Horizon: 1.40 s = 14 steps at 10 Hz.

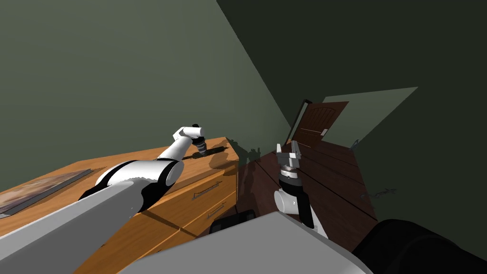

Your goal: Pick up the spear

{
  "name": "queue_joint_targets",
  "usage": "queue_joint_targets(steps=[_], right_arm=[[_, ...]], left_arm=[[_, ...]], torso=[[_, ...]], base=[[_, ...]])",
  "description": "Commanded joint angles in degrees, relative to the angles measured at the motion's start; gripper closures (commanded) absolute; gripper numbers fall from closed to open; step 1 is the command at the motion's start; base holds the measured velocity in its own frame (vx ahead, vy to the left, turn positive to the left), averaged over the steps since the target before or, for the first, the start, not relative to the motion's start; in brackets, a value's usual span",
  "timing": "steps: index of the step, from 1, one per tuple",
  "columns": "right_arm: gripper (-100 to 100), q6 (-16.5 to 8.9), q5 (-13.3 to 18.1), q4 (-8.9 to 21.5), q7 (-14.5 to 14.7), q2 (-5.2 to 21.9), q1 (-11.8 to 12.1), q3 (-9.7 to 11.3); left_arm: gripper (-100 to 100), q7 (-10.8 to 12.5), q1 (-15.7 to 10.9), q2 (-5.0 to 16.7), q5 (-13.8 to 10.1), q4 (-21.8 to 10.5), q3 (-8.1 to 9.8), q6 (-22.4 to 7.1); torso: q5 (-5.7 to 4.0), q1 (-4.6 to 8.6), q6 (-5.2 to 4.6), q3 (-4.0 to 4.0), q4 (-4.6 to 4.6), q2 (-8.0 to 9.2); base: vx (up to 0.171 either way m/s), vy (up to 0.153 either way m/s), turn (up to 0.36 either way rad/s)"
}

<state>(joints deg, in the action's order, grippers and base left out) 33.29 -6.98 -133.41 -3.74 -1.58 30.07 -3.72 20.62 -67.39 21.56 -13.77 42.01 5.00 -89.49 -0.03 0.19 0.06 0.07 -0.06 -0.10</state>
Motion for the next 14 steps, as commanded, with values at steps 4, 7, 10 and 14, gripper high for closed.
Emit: queue_joint_targets(steps=[4,7,10,14], right_arm=[[0,0.0,0.0,0.0,0.0,0.0,0.0,0.0],[0,0.0,0.0,0.0,0.0,0.0,0.0,0.0],[0,0.0,0.0,0.0,0.0,0.0,0.0,0.0],[0,0.0,0.0,0.0,0.0,0.0,0.0,0.0]], left_arm=[[-100,-1.6,5.1,2.0,-0.9,8.7,1.9,-3.0],[-100,-3.1,8.5,3.8,-1.7,13.1,3.58,-4.7],[-100,-4.7,12.0,5.6,-2.6,17.4,5.26,-6.5],[-100,-7.9,18.3,9.3,-4.2,24.4,8.61,-9.9]], torso=[[0.02,-0.02,0.0,-0.02,0.01,0.02],[-0.03,0.09,-0.01,0.01,0.0,-0.02],[0.0,0.0,-0.01,0.01,-0.01,-0.01],[0.0,-0.07,-0.02,-0.05,0.03,0.08]], base=[[0.025,-0.048,-0.016],[0.037,-0.076,-0.022],[0.035,-0.057,-0.024],[0.027,-0.062,-0.023]])
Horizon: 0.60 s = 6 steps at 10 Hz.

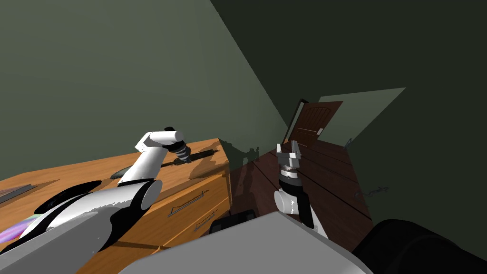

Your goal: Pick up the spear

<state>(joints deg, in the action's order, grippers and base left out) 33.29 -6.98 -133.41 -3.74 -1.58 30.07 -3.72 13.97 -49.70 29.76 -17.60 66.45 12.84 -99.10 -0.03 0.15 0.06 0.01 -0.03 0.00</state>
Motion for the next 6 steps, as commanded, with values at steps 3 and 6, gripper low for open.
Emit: queue_joint_targets(steps=[3,6], right_arm=[[0,0.0,0.0,0.0,0.0,0.0,0.0,0.0],[0,0.0,0.0,0.0,0.0,0.0,0.0,0.0]], left_arm=[[-100,-2.8,4.7,2.9,-1.2,6.0,2.45,-2.1],[-100,-4.0,7.7,4.3,-1.9,9.3,3.93,-3.6]], torso=[[-0.04,0.14,-0.01,0.03,-0.01,-0.05],[-0.03,0.08,-0.02,0.02,-0.01,-0.03]], base=[[0.032,-0.084,-0.009],[0.023,-0.062,-0.004]])
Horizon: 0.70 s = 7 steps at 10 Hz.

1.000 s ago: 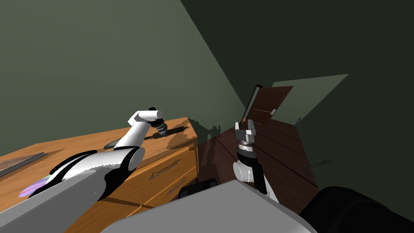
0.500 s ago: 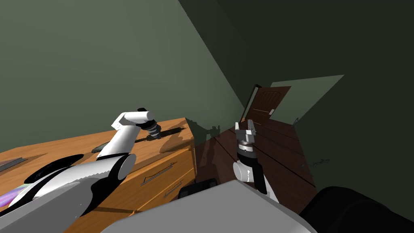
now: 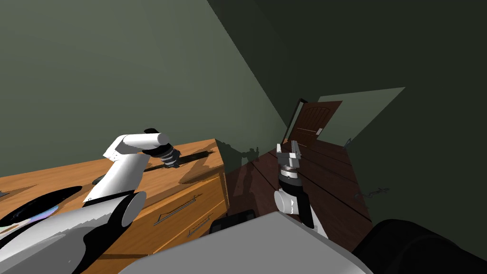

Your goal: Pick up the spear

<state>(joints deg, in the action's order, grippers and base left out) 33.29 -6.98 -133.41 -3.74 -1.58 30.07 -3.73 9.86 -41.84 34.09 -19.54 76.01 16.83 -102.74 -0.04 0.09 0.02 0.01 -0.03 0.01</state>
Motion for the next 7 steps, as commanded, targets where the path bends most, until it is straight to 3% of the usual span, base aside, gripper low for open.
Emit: queue_joint_targets(steps=[1,5,6,7], right_arm=[[0,0.0,0.0,0.0,0.0,0.0,0.0,0.0],[0,0.0,0.0,0.0,0.0,0.0,0.0,0.0],[0,0.0,0.0,0.0,0.0,0.0,0.0,0.0],[0,0.0,0.0,0.0,0.0,0.0,0.0,0.0]], left_arm=[[100,0.0,0.0,0.0,0.0,0.0,0.0,0.0],[100,0.0,-0.1,0.1,0.0,0.1,0.01,0.1],[0,0.0,-0.1,0.1,0.0,0.1,0.01,0.1],[100,1.3,-3.0,-1.4,0.7,-2.8,-1.54,1.6]], torso=[[0.0,0.0,0.0,0.0,0.0,0.0],[0.11,-0.13,0.02,0.0,-0.07,0.06],[0.11,-0.13,0.02,0.0,-0.06,0.06],[0.11,-0.13,0.02,0.0,-0.06,0.06]], base=[[0.001,-0.005,-0.001],[0.0,0.0,0.0],[0.0,0.0,0.0],[-0.012,0.031,-0.06]])
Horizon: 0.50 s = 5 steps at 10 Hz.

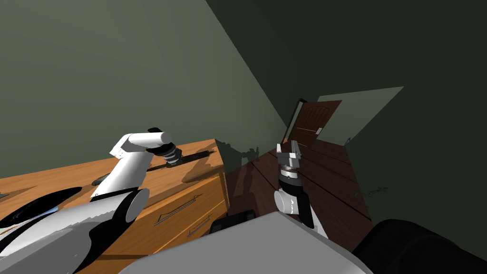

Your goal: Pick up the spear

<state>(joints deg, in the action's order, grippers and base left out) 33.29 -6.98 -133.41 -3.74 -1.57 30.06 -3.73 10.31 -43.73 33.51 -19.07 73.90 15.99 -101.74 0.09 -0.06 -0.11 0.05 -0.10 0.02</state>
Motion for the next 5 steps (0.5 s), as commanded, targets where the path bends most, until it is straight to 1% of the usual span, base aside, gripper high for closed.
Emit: queue_joint_targets(steps=[1,2,3,4,5], right_arm=[[0,0.0,0.0,0.0,0.0,0.0,0.0,0.0],[0,0.0,0.0,0.0,0.0,0.0,0.0,0.0],[0,0.0,0.0,0.0,0.0,0.0,0.0,0.0],[0,0.0,0.0,0.0,0.0,0.0,0.0,0.0],[0,0.0,0.0,0.0,0.0,0.0,0.0,0.0]], left_arm=[[100,2.5,-2.9,-2.7,1.1,-2.9,-2.38,2.3],[100,2.5,-4.8,-2.7,1.1,-4.8,-2.38,2.3],[100,2.5,-4.8,-2.7,1.1,-5.8,-2.38,2.3],[100,4.0,-7.3,-4.5,1.9,-7.9,-4.05,4.1],[100,4.0,-8.2,-4.5,1.9,-10.1,-4.05,4.1]], torso=[[0.0,0.0,0.0,0.0,0.0,0.0],[0.02,-0.12,0.01,-0.01,0.0,0.03],[0.03,-0.22,0.13,-0.06,0.03,0.08],[0.05,-0.21,0.19,-0.06,0.02,0.09],[0.05,-0.35,0.16,-0.08,0.05,0.11]], base=[[-0.04,0.087,-0.03],[-0.039,0.089,-0.019],[-0.021,0.056,0.027],[-0.036,0.11,0.129],[-0.035,0.111,0.01]])
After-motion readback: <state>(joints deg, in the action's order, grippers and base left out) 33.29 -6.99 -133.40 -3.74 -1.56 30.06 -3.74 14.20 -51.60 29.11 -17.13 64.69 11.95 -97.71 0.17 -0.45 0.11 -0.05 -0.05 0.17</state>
